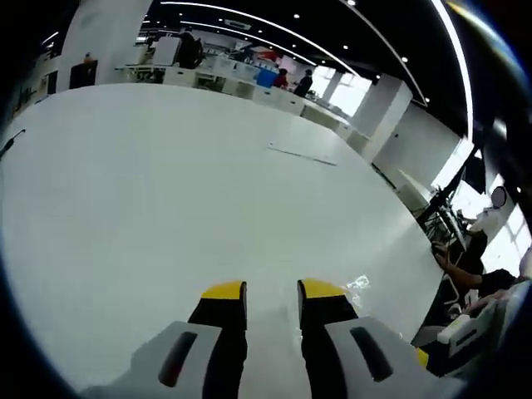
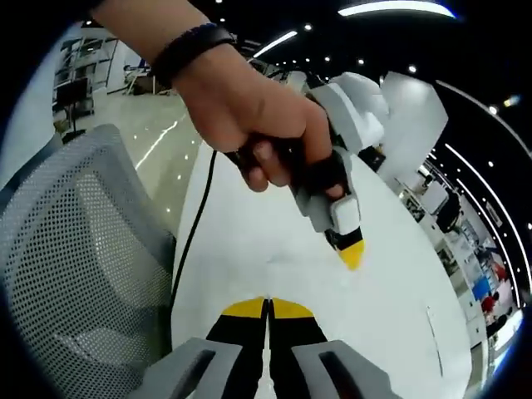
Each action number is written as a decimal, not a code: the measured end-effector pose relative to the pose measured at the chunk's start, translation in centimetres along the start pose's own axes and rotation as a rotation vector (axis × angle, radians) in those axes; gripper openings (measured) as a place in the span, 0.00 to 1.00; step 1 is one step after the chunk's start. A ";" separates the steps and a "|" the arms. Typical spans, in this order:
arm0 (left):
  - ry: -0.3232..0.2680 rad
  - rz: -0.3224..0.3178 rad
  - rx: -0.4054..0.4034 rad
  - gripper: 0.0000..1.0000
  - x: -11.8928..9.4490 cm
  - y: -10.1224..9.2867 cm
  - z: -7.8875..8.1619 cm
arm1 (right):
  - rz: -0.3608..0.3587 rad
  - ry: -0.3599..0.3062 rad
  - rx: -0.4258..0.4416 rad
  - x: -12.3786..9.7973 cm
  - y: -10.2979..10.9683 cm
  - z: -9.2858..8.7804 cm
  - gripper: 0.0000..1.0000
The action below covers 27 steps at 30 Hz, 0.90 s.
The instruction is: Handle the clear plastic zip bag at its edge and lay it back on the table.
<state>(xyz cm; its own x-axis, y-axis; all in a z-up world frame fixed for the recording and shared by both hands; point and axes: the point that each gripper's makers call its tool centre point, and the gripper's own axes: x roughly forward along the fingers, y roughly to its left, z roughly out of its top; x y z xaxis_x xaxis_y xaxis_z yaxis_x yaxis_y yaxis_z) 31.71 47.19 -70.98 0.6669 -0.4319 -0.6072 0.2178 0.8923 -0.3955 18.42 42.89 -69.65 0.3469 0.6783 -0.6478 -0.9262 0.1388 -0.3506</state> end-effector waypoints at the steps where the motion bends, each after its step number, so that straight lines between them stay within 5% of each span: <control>1: 0.005 0.007 -0.008 0.14 0.1 0.2 -0.1 | -0.008 -0.006 -0.003 -0.1 -0.1 0.1 0.00; 14: 0.070 -0.041 -0.037 0.00 1.1 -0.2 -1.1 | -0.004 0.009 -0.036 -0.2 0.3 -0.4 0.00; 27: 0.020 -0.019 -0.104 0.00 -1.4 1.1 -1.1 | -0.048 0.073 0.055 -0.1 -0.9 -3.5 0.00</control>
<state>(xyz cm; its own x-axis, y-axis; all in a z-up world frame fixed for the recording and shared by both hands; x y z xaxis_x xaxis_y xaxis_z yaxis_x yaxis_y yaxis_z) 30.23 48.61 -71.31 0.6487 -0.4523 -0.6121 0.1549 0.8659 -0.4756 19.80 40.18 -71.66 0.3993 0.6161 -0.6790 -0.9142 0.2111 -0.3460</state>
